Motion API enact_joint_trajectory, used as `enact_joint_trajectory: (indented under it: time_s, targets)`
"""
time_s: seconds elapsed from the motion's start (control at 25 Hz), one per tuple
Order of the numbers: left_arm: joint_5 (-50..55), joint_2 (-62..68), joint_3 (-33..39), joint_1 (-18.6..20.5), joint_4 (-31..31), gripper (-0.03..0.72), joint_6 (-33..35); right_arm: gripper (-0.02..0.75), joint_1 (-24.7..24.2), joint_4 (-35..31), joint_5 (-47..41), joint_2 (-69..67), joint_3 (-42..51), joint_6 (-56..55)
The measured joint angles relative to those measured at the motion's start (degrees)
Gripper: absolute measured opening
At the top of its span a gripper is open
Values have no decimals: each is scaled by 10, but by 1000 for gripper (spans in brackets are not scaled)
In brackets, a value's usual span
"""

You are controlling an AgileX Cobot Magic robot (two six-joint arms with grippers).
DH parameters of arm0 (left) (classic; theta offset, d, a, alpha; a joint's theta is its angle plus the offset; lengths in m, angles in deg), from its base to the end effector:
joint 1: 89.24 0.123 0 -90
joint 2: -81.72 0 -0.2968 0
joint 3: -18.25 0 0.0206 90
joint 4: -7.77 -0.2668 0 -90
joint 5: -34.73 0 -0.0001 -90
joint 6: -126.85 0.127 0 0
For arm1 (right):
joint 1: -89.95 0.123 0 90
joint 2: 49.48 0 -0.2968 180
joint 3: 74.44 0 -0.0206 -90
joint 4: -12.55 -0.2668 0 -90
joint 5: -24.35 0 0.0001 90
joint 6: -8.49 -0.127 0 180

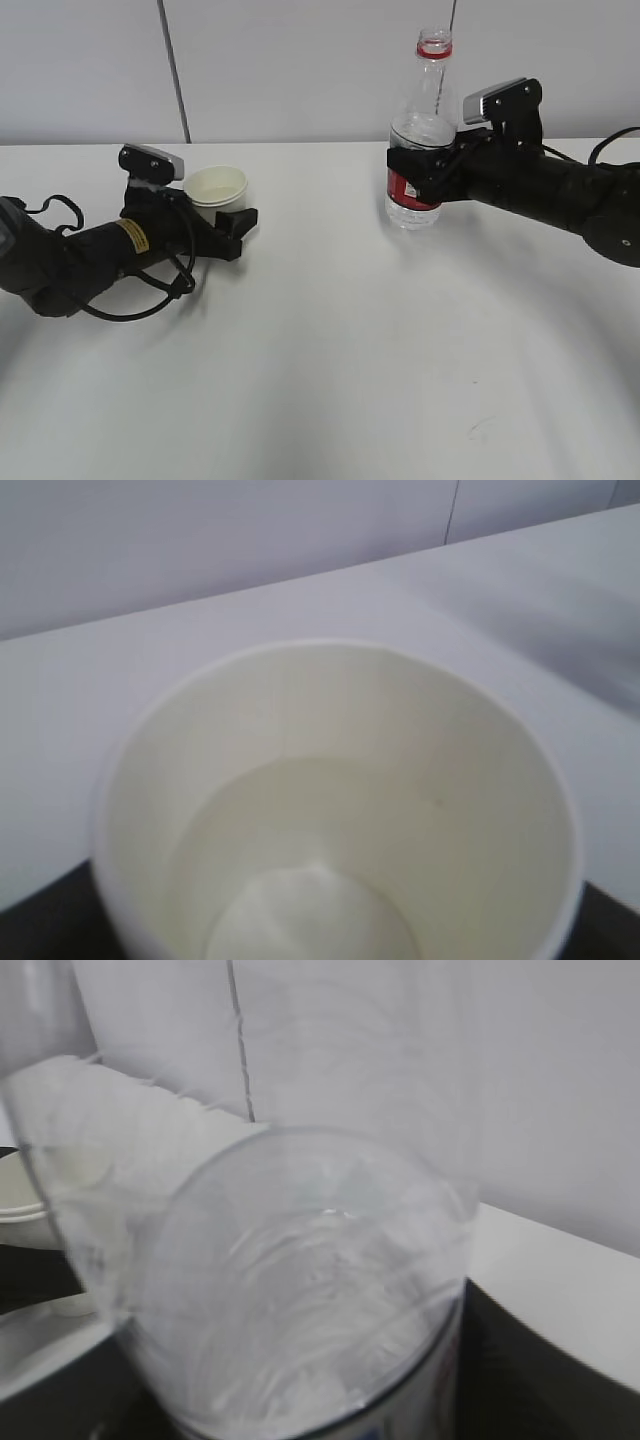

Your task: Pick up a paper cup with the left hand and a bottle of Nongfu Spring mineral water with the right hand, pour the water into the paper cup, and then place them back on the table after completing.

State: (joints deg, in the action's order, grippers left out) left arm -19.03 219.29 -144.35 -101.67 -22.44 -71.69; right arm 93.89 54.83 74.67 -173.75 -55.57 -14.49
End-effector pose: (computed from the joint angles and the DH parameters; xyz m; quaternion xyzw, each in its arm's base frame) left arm 0.4406 -0.1499 0.0595 0.2123 0.7585 -0.2259 0.5732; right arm 0.4446 0.0965 0.1456 -0.2415 0.7255 0.1908 0.6156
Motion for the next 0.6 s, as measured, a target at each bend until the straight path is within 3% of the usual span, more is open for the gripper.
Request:
enact_joint_trajectory:
  time_s: [0.2, 0.6]
  targets:
    - [-19, 0, 8, 0, 10, 583, 1, 445, 0, -2, 1, 0, 0, 0]
    - [-37, -23, 57, 0, 25, 589, 1, 445, 0, -2, 1, 0, 0, 1]
